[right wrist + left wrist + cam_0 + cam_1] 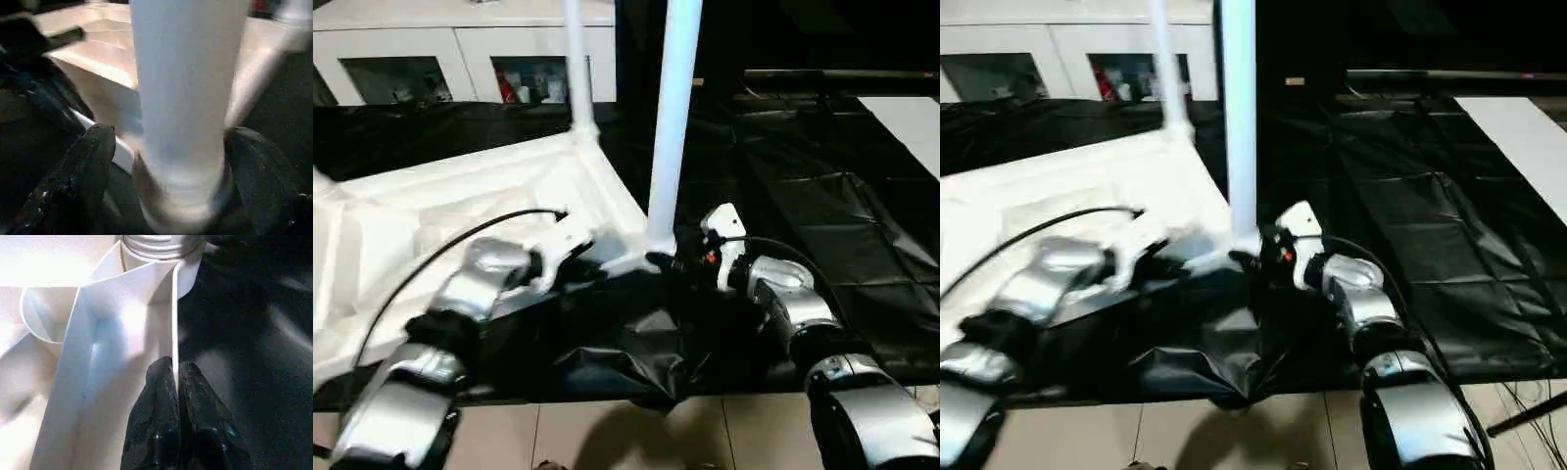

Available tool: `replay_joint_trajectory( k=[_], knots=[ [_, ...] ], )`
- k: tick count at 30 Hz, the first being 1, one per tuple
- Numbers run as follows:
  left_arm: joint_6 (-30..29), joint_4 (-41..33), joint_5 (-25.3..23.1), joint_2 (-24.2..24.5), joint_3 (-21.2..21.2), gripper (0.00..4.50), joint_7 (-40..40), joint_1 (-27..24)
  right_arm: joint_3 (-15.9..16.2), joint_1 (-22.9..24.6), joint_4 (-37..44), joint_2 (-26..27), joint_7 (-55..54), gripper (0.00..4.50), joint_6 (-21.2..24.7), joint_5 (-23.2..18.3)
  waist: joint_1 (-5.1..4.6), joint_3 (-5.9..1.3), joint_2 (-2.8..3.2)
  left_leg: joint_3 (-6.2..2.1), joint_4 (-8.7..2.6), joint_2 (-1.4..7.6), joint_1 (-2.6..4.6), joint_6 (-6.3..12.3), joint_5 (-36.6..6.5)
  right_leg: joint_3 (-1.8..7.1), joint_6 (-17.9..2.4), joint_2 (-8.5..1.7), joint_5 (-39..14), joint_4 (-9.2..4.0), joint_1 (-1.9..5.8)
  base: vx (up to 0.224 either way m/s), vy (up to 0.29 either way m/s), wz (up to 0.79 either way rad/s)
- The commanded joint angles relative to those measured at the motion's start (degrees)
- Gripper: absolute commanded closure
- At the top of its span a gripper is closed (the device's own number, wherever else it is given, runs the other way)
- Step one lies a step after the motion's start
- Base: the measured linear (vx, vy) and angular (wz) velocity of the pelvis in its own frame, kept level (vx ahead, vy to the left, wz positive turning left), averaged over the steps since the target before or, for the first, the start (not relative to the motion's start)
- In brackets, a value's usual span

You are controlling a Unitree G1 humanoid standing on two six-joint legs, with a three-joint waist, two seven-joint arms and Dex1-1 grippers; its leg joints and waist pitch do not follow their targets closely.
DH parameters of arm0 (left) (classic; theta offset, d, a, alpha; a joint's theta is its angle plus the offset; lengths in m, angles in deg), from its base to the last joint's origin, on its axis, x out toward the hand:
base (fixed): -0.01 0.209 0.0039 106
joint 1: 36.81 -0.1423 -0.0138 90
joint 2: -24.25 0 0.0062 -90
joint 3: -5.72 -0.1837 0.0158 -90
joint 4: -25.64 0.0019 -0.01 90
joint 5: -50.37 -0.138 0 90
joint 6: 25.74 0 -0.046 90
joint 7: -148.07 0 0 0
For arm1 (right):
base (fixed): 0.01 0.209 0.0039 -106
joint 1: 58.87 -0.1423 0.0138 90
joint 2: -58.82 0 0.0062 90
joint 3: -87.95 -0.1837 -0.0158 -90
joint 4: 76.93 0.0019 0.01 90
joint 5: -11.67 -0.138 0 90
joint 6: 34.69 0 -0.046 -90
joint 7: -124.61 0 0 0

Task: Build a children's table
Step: Rotate leg to tighten

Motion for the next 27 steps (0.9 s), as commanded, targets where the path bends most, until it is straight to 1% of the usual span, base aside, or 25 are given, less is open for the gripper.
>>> replay_joint_trajectory(
  k=[1,2,3,6,7,8,9,10,12,13,14,16,17,18,21,24,25,26,27],
  knots=[
    [0.5,-1.5,1.4,-0.4,-1.6,4.5,-2.7,-1.1,1.4,0.2,1.9,0.2,3.6,0.8,0.7,-0.6,0.27,-3.64,-0.32,0.62,-3.44,0.85,1.29,5.27,-12.4,0.4,-17.5,-1.38,-4.0,-3.39,2.51,0.0,0.0,0.0],
    [0.4,-1.8,1.5,-0.3,-1.5,4.5,-2.8,-1.1,1.5,0.3,2.1,0.2,4.0,0.8,0.8,-0.6,0.41,-3.59,-0.25,0.66,-3.53,0.89,1.32,4.9,-12.7,0.43,-17.2,-1.37,-4.6,-3.38,2.45,0.0,0.0,0.0],
    [-0.2,-2.9,1.8,0.1,-1.4,4.5,-3.7,-1.4,2.2,0.7,2.8,0.0,6.1,0.8,1.3,-0.8,0.49,-3.57,-0.37,0.65,-3.57,0.89,1.25,4.78,-12.6,0.43,-17.1,-1.38,-4.6,-3.37,2.52,0.0,0.0,0.0],
    [-0.4,-3.5,1.8,0.8,-1.2,4.5,-4.3,-1.8,3.2,1.0,2.9,-0.3,8.3,0.8,1.7,-0.3,0.67,-3.63,-0.28,0.65,-3.54,0.83,1.12,4.54,-12.0,0.45,-16.8,-1.47,-3.8,-3.21,2.54,0.0,0.0,0.0],
    [-0.5,-3.5,1.8,0.9,-1.2,4.5,-4.4,-1.8,3.3,1.0,2.8,-0.3,8.4,0.95,1.7,-0.2,0.71,-3.64,-0.23,0.67,-3.51,0.76,1.12,4.46,-11.9,0.45,-16.7,-1.42,-3.6,-3.22,2.54,0.0,0.0,0.0],
    [-0.5,-3.5,1.8,1.0,-1.1,4.5,-4.5,-1.8,3.6,1.0,2.6,-0.3,8.5,0.95,1.6,0.2,0.79,-3.69,-0.26,0.69,-3.46,0.74,1.15,4.43,-11.5,0.49,-16.6,-1.48,-3.1,-3.17,2.58,0.0,0.0,0.0],
    [-0.5,-3.8,1.7,1.3,-1.0,4.5,-4.6,-2.0,3.7,1.1,2.5,-0.5,8.8,1.05,1.5,0.7,0.81,-3.69,-0.19,0.66,-3.48,0.73,1.1,4.42,-11.3,0.47,-16.6,-1.5,-3.0,-3.14,2.59,0.0,0.0,0.0],
    [-0.6,-4.0,1.7,1.5,-0.9,4.5,-4.8,-2.2,4.0,1.2,2.2,-0.7,8.8,1.14,1.2,1.3,0.86,-3.69,-0.29,0.69,-3.46,0.69,1.1,4.37,-11.2,0.47,-16.6,-1.47,-2.8,-3.14,2.59,0.0,0.0,0.0],
    [-0.7,-4.2,1.6,1.7,-0.7,4.5,-5.1,-2.4,4.1,1.2,2.0,-0.8,8.8,1.35,1.0,1.8,0.94,-3.7,-0.14,0.66,-3.48,0.71,1.14,4.21,-11.1,0.47,-16.5,-1.51,-2.9,-3.16,2.58,0.0,0.0,0.0],
    [-0.8,-4.3,1.5,1.7,-0.7,4.5,-5.1,-2.5,4.2,1.2,1.9,-0.8,8.7,1.35,0.9,2.0,0.93,-3.71,-0.19,0.67,-3.46,0.69,1.13,4.2,-11.0,0.47,-16.5,-1.46,-2.8,-3.16,2.58,0.0,0.0,0.0],
    [-0.9,-4.6,1.5,1.8,-0.7,4.5,-5.2,-2.6,4.2,1.3,1.9,-0.9,8.7,1.44,1.0,2.0,0.95,-3.68,-0.17,0.69,-3.49,0.69,1.16,4.16,-11.2,0.47,-16.5,-1.44,-2.8,-3.17,2.56,0.0,0.0,0.0],
    [-1.2,-5.0,1.5,1.8,-0.6,4.5,-5.1,-2.7,4.1,1.3,2.1,-1.0,8.7,1.44,1.3,1.8,0.96,-3.67,-0.09,0.66,-3.52,0.73,1.19,4.0,-11.7,0.47,-16.5,-1.45,-3.2,-3.18,2.55,0.0,0.0,0.0],
    [-1.3,-5.1,1.5,1.8,-0.6,4.5,-5.1,-2.7,4.0,1.4,2.1,-1.0,8.7,1.66,1.5,1.7,0.96,-3.72,-0.11,0.67,-3.49,0.72,1.17,3.93,-11.5,0.49,-16.5,-1.45,-2.9,-3.15,2.6,0.0,0.0,0.0],
    [-1.5,-5.3,1.5,1.8,-0.6,4.5,-5.1,-2.7,4.1,1.4,2.2,-1.0,8.8,1.66,1.5,1.6,0.97,-3.72,-0.12,0.67,-3.48,0.71,1.17,3.95,-11.4,0.48,-16.5,-1.44,-2.7,-3.12,2.61,0.0,0.0,0.0],
    [-1.5,-5.1,1.5,1.7,-0.7,4.5,-5.0,-2.7,4.7,1.8,1.8,-1.3,8.8,1.96,0.9,2.3,0.94,-3.78,-0.07,0.7,-3.4,0.67,1.18,4.15,-10.8,0.44,-16.7,-1.33,-1.5,-3.04,2.61,0.0,0.0,0.0],
    [-1.3,-4.9,1.4,1.6,-0.8,4.5,-4.9,-2.7,4.6,1.9,1.7,-1.2,8.4,2.18,0.8,2.4,0.96,-3.79,-0.08,0.72,-3.35,0.65,1.22,4.25,-10.9,0.44,-16.8,-1.34,-1.4,-3.04,2.63,0.0,0.0,0.0],
    [-1.4,-4.4,1.4,1.2,-0.6,4.5,-4.2,-2.6,4.2,1.9,1.2,-1.0,6.9,2.26,1.1,2.5,0.98,-3.78,-0.1,0.72,-3.36,0.65,1.22,4.2,-10.9,0.45,-16.7,-1.36,-1.7,-3.06,2.63,0.0,0.0,0.0],
    [-1.6,-3.4,1.1,0.6,-0.2,4.5,-2.4,-2.2,3.3,1.6,0.1,-0.5,3.2,2.36,1.1,2.6,0.93,-3.77,-0.13,0.72,-3.37,0.67,1.2,4.16,-10.9,0.47,-16.7,-1.37,-1.8,-3.05,2.63,0.0,0.0,0.0],
    [-1.7,-2.7,0.9,0.2,0.1,4.5,-1.3,-1.9,2.7,1.3,-0.6,-0.2,0.8,2.42,1.1,2.7,0.82,-3.62,-0.12,0.72,-3.48,0.63,1.2,3.8,-11.6,0.51,-16.4,-1.38,-3.0,-3.21,2.49,0.0,0.0,0.0]
  ],
)
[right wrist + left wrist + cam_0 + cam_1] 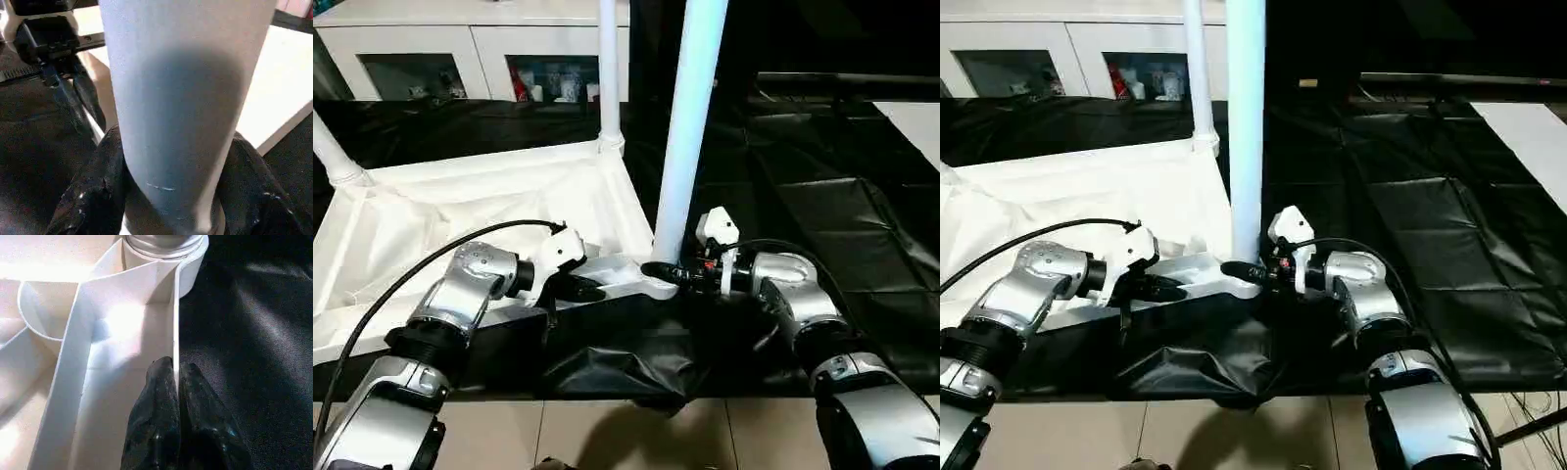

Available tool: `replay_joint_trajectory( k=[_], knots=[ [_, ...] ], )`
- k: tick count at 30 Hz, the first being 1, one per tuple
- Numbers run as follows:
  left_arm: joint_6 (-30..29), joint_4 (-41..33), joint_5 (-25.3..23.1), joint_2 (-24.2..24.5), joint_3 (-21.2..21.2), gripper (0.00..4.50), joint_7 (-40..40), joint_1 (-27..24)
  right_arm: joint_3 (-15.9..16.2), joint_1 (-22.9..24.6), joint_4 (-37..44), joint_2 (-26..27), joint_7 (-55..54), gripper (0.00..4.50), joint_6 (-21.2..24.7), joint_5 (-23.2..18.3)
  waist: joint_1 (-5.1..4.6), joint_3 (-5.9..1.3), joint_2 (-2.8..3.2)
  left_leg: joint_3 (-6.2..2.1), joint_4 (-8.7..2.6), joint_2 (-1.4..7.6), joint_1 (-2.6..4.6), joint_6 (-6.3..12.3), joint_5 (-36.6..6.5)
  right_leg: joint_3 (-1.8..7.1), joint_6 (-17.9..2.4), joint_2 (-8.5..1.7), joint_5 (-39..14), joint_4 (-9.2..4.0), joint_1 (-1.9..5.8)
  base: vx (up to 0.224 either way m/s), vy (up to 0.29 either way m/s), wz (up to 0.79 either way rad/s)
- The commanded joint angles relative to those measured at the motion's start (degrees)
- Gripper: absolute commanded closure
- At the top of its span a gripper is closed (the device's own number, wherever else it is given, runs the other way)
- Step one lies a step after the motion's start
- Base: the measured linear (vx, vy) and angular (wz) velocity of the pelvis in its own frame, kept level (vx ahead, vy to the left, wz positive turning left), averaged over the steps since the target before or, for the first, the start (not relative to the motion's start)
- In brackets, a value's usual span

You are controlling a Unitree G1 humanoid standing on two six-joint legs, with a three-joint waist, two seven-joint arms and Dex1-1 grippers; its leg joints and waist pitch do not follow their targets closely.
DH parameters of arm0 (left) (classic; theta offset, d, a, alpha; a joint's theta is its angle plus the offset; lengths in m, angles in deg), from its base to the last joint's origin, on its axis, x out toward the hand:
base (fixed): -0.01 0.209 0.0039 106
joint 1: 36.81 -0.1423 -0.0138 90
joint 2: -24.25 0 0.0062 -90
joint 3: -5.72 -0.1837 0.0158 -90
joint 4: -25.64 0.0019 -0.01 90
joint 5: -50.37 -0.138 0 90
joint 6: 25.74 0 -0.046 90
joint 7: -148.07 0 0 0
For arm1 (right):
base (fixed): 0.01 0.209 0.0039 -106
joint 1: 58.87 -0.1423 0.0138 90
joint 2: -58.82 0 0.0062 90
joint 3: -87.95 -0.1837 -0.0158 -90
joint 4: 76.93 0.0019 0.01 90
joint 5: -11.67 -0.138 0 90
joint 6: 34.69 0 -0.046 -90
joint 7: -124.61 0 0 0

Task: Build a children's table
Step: Rotate leg to tighten

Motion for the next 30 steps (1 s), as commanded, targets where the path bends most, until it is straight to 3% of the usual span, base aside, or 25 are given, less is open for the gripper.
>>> replay_joint_trajectory(
  k=[1,5,9,10,11,13,17,24,26,27,30],
  knots=[
    [-0.6,2.3,-0.2,-2.1,1.0,4.5,4.7,0.9,-0.6,0.8,-3.3,1.5,-7.3,2.44,1.4,1.6,-0.23,-3.55,-0.13,0.37,-3.69,0.51,1.17,3.45,-12.2,0.45,-16.1,-1.33,-4.2,-3.34,2.46,0.0,0.0,0.0],
    [-1.7,6.0,-1.5,-4.7,2.2,4.5,12.5,3.1,-4.7,0.0,-6.5,4.3,-18.3,2.48,2.4,-0.6,-0.71,-3.18,-0.49,0.09,-4.25,0.4,1.62,0.54,-17.3,0.79,-13.2,-1.64,-14.8,-4.45,1.97,0.0,0.0,0.0],
    [-3.2,9.0,-2.2,-7.0,3.5,4.5,19.7,5.0,-6.3,-0.3,-8.3,7.1,-26.9,2.48,2.7,-1.2,-0.95,-3.19,-0.62,-0.09,-4.38,0.32,1.49,0.4,-18.3,0.76,-11.8,-1.67,-17.0,-4.76,1.85,0.0,0.0,0.0],
    [-4.2,10.5,-2.1,-8.5,4.5,4.5,24.0,6.2,-7.2,-0.8,-9.4,8.6,-32.6,2.48,3.2,-1.4,-1.07,-3.21,-1.09,-0.07,-4.39,0.25,1.16,0.57,-17.6,0.76,-11.6,-1.62,-16.5,-4.68,1.93,0.0,0.0,0.0],
    [-5.0,11.6,-2.1,-9.4,5.3,4.5,27.5,7.0,-7.8,-1.2,-10.1,9.6,-37.0,2.48,3.4,-1.4,-1.03,-3.15,-1.03,-0.1,-4.47,0.29,1.43,0.3,-17.7,0.79,-11.4,-1.65,-17.0,-4.81,1.67,0.0,0.0,0.0],
    [-5.4,13.2,-2.2,-11.0,6.4,4.5,32.3,8.3,-9.1,-2.0,-11.4,11.4,-45.1,2.5,3.9,-1.4,-1.06,-3.14,-1.05,-0.2,-4.57,0.17,1.32,-0.33,-17.6,0.73,-10.8,-1.72,-18.0,-4.88,1.68,0.0,0.0,0.0],
    [-5.4,15.3,-3.0,-13.0,7.2,4.5,38.4,9.9,-11.4,-3.8,-12.9,14.6,-54.2,2.5,3.9,-1.7,-0.97,-3.33,-1.09,-0.18,-4.47,-0.01,1.2,0.24,-17.2,0.72,-9.8,-1.6,-16.5,-4.93,1.68,0.0,0.0,0.0],
    [-3.7,15.0,-3.4,-13.8,4.7,4.5,33.8,9.3,-9.1,-4.5,-12.3,15.2,-48.3,2.5,0.3,0.1,-0.84,-3.51,-1.03,0.0,-4.17,-0.08,0.79,2.23,-14.0,0.59,-11.1,-1.53,-10.1,-4.47,2.24,0.0,0.0,0.0],
    [-3.2,13.9,-3.1,-13.0,3.5,4.5,30.1,8.6,-8.8,-4.1,-11.2,14.3,-43.9,1.81,-1.1,0.0,-0.8,-3.52,-0.99,0.01,-4.14,-0.01,0.81,2.62,-13.9,0.6,-11.6,-1.61,-9.7,-4.43,2.27,0.0,0.0,0.0],
    [-2.6,12.8,-2.9,-12.3,2.6,4.5,26.9,7.9,-8.0,-3.7,-10.2,13.0,-40.7,1.82,-2.3,0.5,-0.82,-3.62,-0.73,0.02,-4.05,0.05,0.8,3.13,-14.0,0.57,-11.9,-1.61,-8.8,-4.44,2.39,0.0,0.0,0.0],
    [-2.3,12.0,-2.8,-11.4,2.0,4.5,24.4,7.4,-7.4,-3.3,-9.2,11.5,-36.8,1.62,-2.2,0.5,-1.18,-3.71,-0.83,-0.14,-3.99,-0.06,0.31,3.67,-11.9,0.44,-12.7,-1.56,-5.7,-3.97,2.92,0.0,0.0,0.0]
  ],
)
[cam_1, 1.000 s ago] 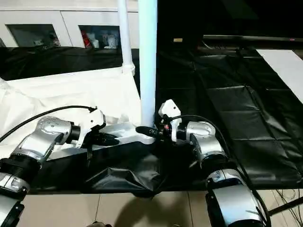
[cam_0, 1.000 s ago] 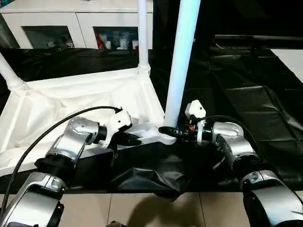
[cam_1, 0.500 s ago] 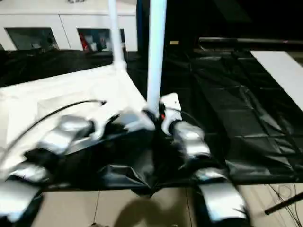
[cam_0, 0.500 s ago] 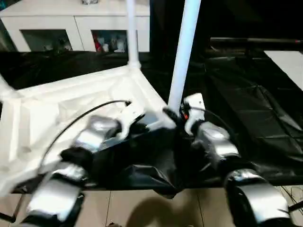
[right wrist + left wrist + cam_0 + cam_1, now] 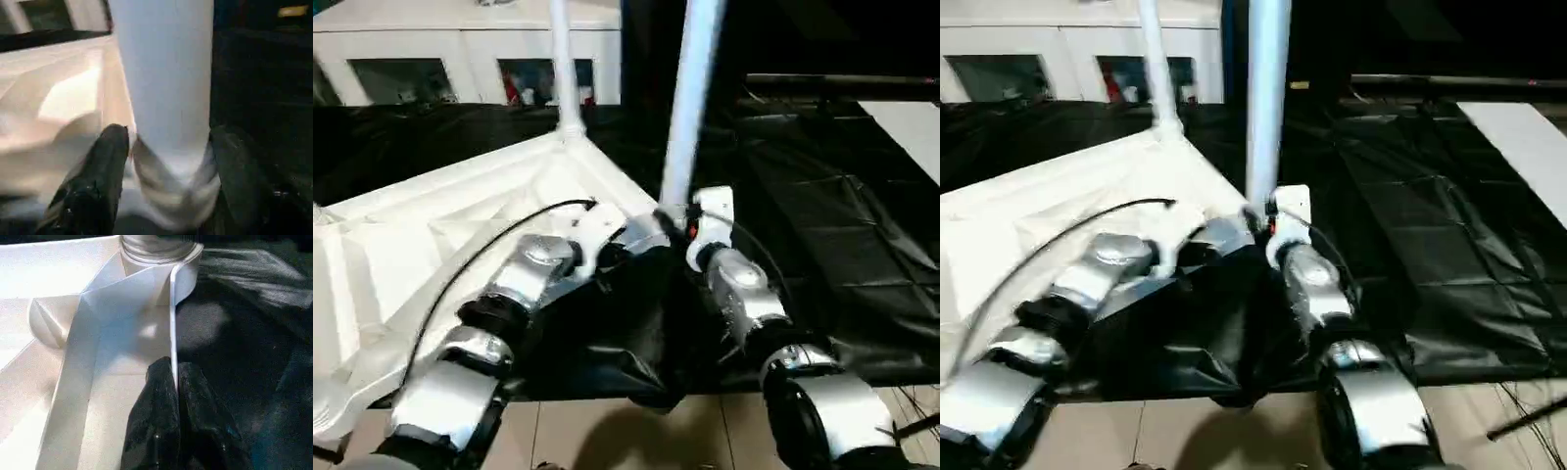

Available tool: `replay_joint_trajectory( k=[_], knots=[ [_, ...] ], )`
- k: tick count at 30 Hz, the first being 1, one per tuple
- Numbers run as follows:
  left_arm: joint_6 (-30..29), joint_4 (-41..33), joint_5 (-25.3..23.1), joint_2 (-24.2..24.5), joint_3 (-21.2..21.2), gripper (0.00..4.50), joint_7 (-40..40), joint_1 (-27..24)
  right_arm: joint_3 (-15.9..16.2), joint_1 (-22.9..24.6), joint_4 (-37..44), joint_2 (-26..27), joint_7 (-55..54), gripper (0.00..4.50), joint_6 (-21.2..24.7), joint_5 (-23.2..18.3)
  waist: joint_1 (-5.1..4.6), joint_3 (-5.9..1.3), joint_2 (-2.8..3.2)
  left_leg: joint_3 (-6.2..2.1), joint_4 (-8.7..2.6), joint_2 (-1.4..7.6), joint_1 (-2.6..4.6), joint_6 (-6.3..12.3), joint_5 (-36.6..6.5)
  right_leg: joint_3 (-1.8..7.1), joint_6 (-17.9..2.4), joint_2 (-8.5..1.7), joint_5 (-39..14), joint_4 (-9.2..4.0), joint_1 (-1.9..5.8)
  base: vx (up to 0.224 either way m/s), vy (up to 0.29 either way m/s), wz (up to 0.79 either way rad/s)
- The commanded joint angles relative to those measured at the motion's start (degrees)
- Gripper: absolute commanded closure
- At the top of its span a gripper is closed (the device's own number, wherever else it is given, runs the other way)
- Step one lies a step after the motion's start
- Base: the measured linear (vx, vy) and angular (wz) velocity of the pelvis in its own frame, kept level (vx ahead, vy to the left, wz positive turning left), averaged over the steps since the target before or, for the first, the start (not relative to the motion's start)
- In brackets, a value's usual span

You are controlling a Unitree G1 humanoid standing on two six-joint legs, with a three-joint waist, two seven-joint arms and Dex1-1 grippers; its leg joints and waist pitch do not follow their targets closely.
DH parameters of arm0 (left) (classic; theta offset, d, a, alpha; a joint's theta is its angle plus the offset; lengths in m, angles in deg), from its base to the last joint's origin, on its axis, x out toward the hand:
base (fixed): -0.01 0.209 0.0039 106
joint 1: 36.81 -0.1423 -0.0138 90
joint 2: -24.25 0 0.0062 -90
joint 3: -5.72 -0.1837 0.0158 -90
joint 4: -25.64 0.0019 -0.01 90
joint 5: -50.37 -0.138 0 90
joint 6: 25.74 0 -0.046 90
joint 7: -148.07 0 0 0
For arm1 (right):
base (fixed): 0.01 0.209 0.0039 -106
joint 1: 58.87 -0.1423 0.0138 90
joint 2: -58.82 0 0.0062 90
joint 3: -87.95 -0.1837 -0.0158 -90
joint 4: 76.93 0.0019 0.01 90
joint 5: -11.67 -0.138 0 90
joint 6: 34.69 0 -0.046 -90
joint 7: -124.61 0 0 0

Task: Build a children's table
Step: Rotate leg to tighten

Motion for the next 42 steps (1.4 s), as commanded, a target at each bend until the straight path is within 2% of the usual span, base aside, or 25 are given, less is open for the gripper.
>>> replay_joint_trajectory(
  k=[1,4,5,7,12,14,16,17,19,20,24,30,37,42],
  knots=[
    [1.6,-0.8,1.3,1.3,0.2,4.5,-4.1,-2.2,3.5,1.0,1.3,-2.1,7.9,1.62,0.6,1.3,0.21,-3.54,-0.25,0.08,-3.57,0.25,0.51,3.95,-11.6,0.44,-13.5,-1.49,-4.9,-3.88,2.76,0.0,0.0,0.0],
    [4.2,-2.2,1.8,3.2,-0.7,4.5,-9.6,-3.3,6.5,2.1,2.8,-5.8,15.0,1.49,0.7,3.6,0.25,-3.59,-0.32,0.22,-3.33,0.36,0.74,4.93,-11.3,0.43,-15.0,-1.42,-3.9,-3.91,2.77,0.0,0.0,0.0],
    [4.4,-2.4,1.9,3.6,-0.9,4.5,-10.7,-3.5,6.9,2.4,3.3,-6.4,16.9,1.49,0.9,3.6,0.27,-3.58,-0.47,0.34,-3.24,0.36,0.64,5.2,-10.8,0.5,-15.3,-1.38,-3.3,-3.71,2.83,0.0,0.0,0.0],
    [5.8,-3.6,2.5,4.7,-1.5,4.5,-14.5,-4.2,8.1,3.5,5.2,-8.3,22.8,1.49,1.2,3.5,0.5,-3.55,-0.36,0.36,-3.26,0.53,0.66,5.52,-10.6,0.4,-15.7,-1.35,-2.6,-3.57,2.85,0.0,0.0,0.0],
    [5.6,-7.7,4.0,7.4,-2.8,4.5,-22.5,-6.3,9.3,5.2,8.0,-10.7,33.6,1.49,1.6,2.5,0.81,-3.46,-0.52,0.48,-3.25,0.86,0.7,5.92,-11.3,0.33,-16.6,-1.34,-3.0,-3.37,2.74,0.0,0.0,0.0],
    [5.5,-8.3,4.1,7.6,-2.9,4.5,-23.2,-6.6,9.4,5.2,8.4,-10.8,34.7,1.49,2.0,1.9,0.88,-3.4,-0.3,0.56,-3.34,0.97,0.93,5.59,-11.8,0.34,-16.8,-1.3,-4.0,-3.45,2.47,0.0,0.0,0.0],
    [4.7,-10.6,4.9,8.3,-3.0,4.5,-25.8,-7.7,9.5,5.3,9.4,-10.6,37.9,1.49,3.2,0.6,1.17,-3.39,-0.45,0.55,-3.44,1.08,0.96,5.09,-12.3,0.38,-16.7,-1.46,-5.1,-3.44,2.52,0.0,0.0,0.0],
    [4.7,-10.6,4.9,8.3,-3.0,4.5,-25.8,-7.7,9.5,5.3,9.4,-10.6,37.9,1.49,3.2,0.6,1.23,-3.41,-0.37,0.55,-3.46,1.11,0.97,4.97,-12.3,0.39,-16.6,-1.47,-5.2,-3.42,2.5,0.0,0.0,0.0],
    [4.3,-11.8,5.2,8.7,-3.0,4.5,-26.6,-8.3,9.7,5.4,9.9,-10.5,39.6,1.49,3.7,0.4,1.36,-3.39,-0.67,0.63,-3.45,1.03,0.93,4.6,-11.7,0.38,-16.3,-1.38,-4.5,-3.31,2.47,0.0,0.0,0.0],
    [4.1,-12.2,5.2,8.9,-3.0,4.5,-26.7,-8.6,9.8,5.4,10.0,-10.4,40.2,1.49,3.9,0.3,1.45,-3.45,-0.52,0.6,-3.46,1.12,0.98,4.57,-11.6,0.4,-16.2,-1.5,-4.4,-3.26,2.48,0.0,0.0,0.0],
    [3.9,-13.1,5.0,9.6,-3.1,4.5,-27.3,-9.3,10.0,5.4,9.7,-10.4,42.0,1.49,4.5,0.7,1.46,-3.53,-0.67,0.76,-3.29,1.01,0.9,4.79,-10.1,0.42,-16.0,-1.41,-2.9,-3.1,2.53,0.0,0.0,0.0],
    [3.0,-14.4,4.9,10.0,-2.8,4.5,-28.0,-10.0,9.9,6.0,10.6,-10.0,46.5,1.49,6.4,-1.0,1.58,-3.52,-0.67,0.85,-3.14,1.01,0.95,5.57,-9.1,0.41,-16.3,-1.37,-2.0,-2.97,2.53,0.0,0.0,0.0],
    [2.9,-14.7,4.7,10.2,-3.0,4.5,-28.4,-10.4,10.9,6.3,10.6,-9.1,46.7,1.49,5.9,0.3,1.52,-3.5,-0.63,0.85,-3.25,1.03,1.07,4.64,-10.1,0.42,-16.1,-1.37,-3.7,-3.1,2.44,0.0,0.0,0.0],
    [2.7,-14.8,4.5,9.8,-3.0,4.5,-28.1,-10.3,12.0,7.2,12.4,-8.7,48.2,1.49,5.8,0.4,1.56,-3.56,-0.74,0.87,-3.1,0.94,0.98,5.13,-9.0,0.41,-16.1,-1.35,-2.2,-2.95,2.56,0.0,0.0,0.0]
  ],
)
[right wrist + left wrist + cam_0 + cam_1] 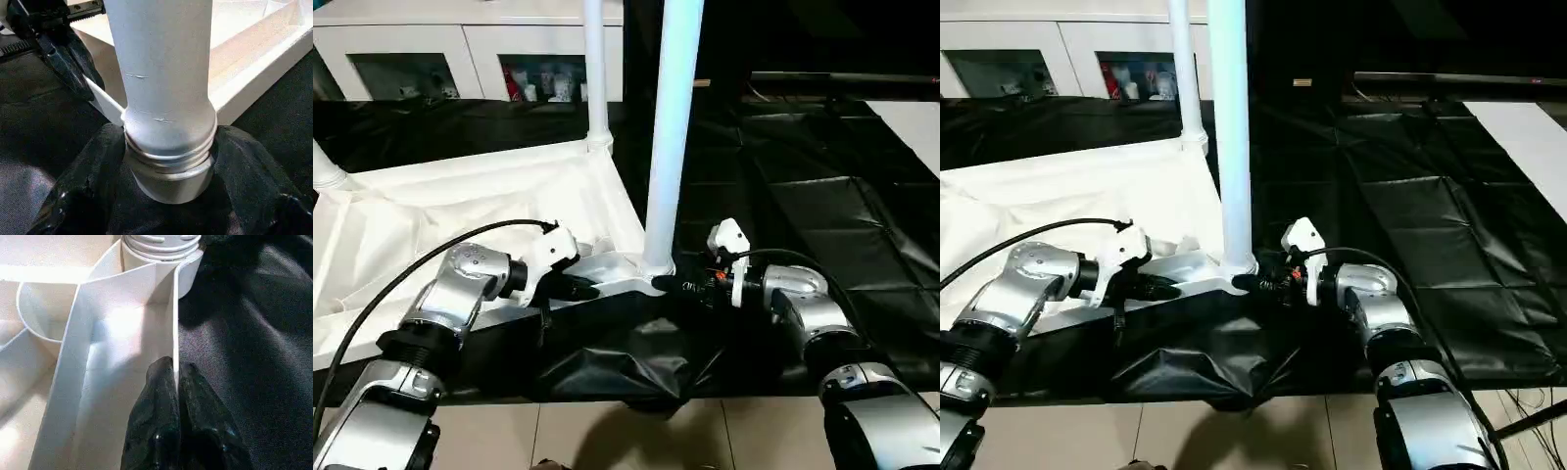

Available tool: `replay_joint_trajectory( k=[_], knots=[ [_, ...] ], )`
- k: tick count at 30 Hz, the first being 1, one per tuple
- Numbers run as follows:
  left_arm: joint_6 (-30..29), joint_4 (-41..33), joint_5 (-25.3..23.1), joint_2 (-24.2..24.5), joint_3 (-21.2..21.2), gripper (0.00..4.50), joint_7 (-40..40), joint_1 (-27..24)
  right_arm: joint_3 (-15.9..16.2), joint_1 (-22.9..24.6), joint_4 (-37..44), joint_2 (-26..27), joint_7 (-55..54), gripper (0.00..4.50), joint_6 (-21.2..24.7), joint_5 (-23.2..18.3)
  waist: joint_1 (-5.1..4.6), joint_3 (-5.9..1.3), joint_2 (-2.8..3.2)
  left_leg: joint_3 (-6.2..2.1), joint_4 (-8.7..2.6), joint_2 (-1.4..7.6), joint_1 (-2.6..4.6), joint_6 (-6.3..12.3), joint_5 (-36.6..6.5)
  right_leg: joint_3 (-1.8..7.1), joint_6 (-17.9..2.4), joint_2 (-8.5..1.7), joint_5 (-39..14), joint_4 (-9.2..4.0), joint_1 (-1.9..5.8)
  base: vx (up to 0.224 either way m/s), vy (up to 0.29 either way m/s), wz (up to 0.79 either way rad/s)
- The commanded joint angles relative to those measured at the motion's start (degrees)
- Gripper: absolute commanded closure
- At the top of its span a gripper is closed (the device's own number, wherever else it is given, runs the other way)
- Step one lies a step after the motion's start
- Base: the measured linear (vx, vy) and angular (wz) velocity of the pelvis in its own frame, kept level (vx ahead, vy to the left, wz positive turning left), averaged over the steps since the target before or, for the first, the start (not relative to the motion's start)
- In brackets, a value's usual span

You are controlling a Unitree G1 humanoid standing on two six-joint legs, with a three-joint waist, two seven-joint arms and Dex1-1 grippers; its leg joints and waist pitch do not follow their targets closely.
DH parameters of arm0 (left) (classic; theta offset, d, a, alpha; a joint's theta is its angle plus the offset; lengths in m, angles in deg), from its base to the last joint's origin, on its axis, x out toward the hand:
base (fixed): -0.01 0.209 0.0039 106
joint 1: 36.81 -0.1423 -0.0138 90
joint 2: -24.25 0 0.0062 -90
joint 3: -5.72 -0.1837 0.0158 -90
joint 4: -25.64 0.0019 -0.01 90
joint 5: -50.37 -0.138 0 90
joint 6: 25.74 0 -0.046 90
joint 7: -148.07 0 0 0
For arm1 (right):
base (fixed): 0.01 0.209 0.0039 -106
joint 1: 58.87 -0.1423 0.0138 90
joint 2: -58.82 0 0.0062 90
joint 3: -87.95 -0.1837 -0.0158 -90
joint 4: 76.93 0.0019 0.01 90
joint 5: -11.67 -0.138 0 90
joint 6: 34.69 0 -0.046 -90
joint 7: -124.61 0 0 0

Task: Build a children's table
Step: Rotate leg to tighten

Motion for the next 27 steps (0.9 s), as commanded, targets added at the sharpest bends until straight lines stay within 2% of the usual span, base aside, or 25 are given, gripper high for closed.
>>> replay_joint_trajectory(
  k=[1,4,7,8,10,13,17,22,24,27],
  knots=[
    [-0.1,-1.4,0.8,-2.4,-2.2,4.5,-1.2,-0.4,4.4,1.3,3.4,3.4,4.8,1.49,-0.1,1.1,0.31,-3.73,-0.62,0.33,-3.17,0.4,1.05,5.16,-8.9,0.44,-16.1,-1.42,-2.0,-2.99,2.7,0.0,0.0,0.0],
    [-0.3,-1.8,0.7,-2.5,-2.2,4.5,-1.2,-0.8,5.2,2.1,4.1,3.7,5.0,1.49,-0.5,1.4,0.37,-3.69,-0.57,0.31,-3.22,0.45,1.07,5.22,-9.0,0.41,-16.0,-1.41,-2.2,-3.03,2.65,0.0,0.0,0.0],
    [-0.7,-2.5,0.8,-2.5,-2.3,4.5,-1.3,-1.0,4.5,1.6,3.3,4.7,2.4,1.49,-1.0,1.5,0.34,-3.64,-0.5,0.27,-3.32,0.46,1.11,4.68,-10.0,0.43,-15.9,-1.44,-3.8,-3.15,2.6,0.0,0.0,0.0],
    [-0.8,-2.6,0.8,-2.5,-2.3,4.5,-1.3,-1.1,3.9,1.1,2.8,5.2,1.8,1.49,-0.2,1.1,0.29,-3.65,-0.3,0.23,-3.34,0.44,1.1,4.51,-10.0,0.43,-15.9,-1.43,-3.8,-3.1,2.61,0.0,0.0,0.0],
    [-0.8,-2.6,0.7,-2.5,-2.3,4.5,-1.4,-1.0,3.3,0.5,2.0,5.8,1.5,1.17,0.9,0.5,0.16,-3.65,-0.3,0.24,-3.36,0.42,1.13,4.3,-10.3,0.41,-16.0,-1.34,-3.3,-3.1,2.6,0.0,0.0,0.0],
    [-0.9,-2.6,0.7,-2.6,-2.3,4.5,-1.3,-0.9,3.4,0.6,2.2,5.8,1.4,0.97,0.8,0.6,0.16,-3.69,-0.13,0.23,-3.39,0.53,1.28,4.07,-10.9,0.43,-16.2,-1.41,-3.5,-3.13,2.49,0.0,0.0,0.0],
    [-1.1,-2.5,0.4,-2.6,-2.3,4.5,-1.5,-0.7,4.1,1.0,3.2,5.6,0.8,0.97,-0.5,1.6,0.49,-3.84,-0.07,0.28,-3.24,0.52,1.33,4.37,-9.5,0.41,-16.6,-1.32,-0.6,-2.82,2.53,0.0,0.0,0.0],
    [-1.3,-2.3,0.4,-2.6,-2.3,4.5,-1.8,-0.6,4.1,0.9,3.0,5.5,1.4,0.97,-0.1,1.5,0.61,-3.75,-0.15,0.31,-3.29,0.46,1.33,4.19,-10.2,0.42,-16.3,-1.32,-1.4,-2.92,2.58,0.0,0.0,0.0],
    [-1.0,-1.9,0.3,-2.5,-2.3,4.5,-1.8,-0.5,4.1,0.8,2.9,5.6,1.7,1.31,0.3,1.6,0.57,-3.72,-0.2,0.25,-3.36,0.49,1.3,3.83,-10.7,0.45,-16.1,-1.4,-2.6,-2.98,2.62,0.0,0.0,0.0],
    [-0.9,-1.6,0.3,-2.5,-2.1,4.5,-1.7,-0.4,4.1,0.9,3.0,5.5,2.2,1.35,0.8,1.6,0.58,-3.74,-0.43,0.27,-3.34,0.46,1.28,3.89,-10.3,0.45,-15.9,-1.35,-2.4,-2.97,2.65,0.0,0.0,0.0]
  ],
)
